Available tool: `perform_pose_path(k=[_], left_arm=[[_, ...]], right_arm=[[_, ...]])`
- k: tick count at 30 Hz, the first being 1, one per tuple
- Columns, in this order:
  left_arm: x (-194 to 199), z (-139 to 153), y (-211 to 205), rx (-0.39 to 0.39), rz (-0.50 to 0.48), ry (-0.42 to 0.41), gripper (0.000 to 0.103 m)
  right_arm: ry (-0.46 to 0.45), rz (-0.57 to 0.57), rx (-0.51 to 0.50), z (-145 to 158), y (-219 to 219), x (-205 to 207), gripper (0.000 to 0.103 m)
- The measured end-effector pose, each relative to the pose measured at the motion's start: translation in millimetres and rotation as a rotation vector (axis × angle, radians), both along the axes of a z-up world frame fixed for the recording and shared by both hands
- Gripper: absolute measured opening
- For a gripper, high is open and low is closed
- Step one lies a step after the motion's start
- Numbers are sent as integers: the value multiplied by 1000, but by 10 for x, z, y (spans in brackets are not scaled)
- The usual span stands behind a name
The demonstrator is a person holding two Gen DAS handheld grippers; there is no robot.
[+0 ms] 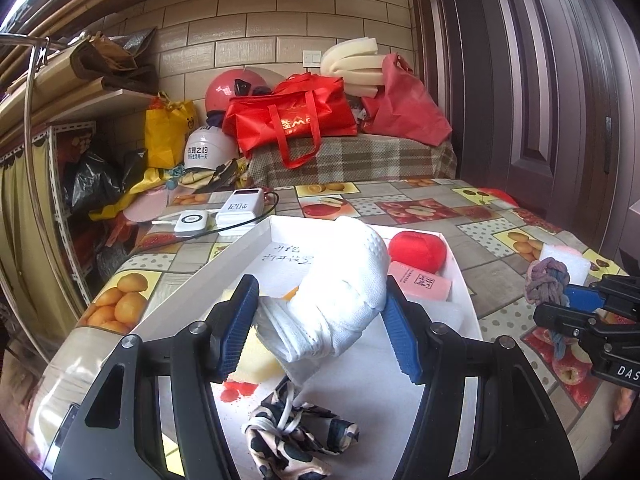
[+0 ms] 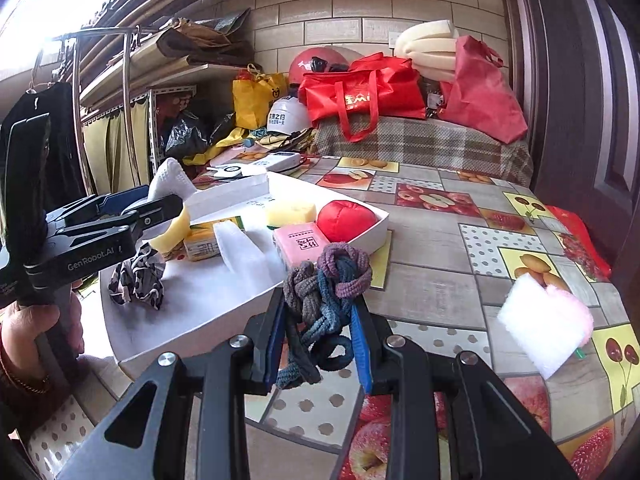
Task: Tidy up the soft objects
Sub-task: 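Carry the white cloth over the tray with the left tool while the right tool carries the rope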
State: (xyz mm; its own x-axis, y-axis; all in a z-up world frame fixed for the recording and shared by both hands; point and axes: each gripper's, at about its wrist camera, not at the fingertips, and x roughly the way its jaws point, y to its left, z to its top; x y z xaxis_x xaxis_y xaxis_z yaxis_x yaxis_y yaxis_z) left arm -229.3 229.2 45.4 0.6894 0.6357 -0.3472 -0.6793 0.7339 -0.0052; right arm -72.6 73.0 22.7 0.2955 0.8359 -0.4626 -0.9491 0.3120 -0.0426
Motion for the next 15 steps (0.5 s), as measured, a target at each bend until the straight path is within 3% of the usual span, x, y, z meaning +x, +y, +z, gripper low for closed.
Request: perform_pose_path(k=[15], left_arm=[[-40, 4, 243, -31, 47, -21, 62]], right_arm=[[-14, 57, -1, 5, 428, -121, 29]])
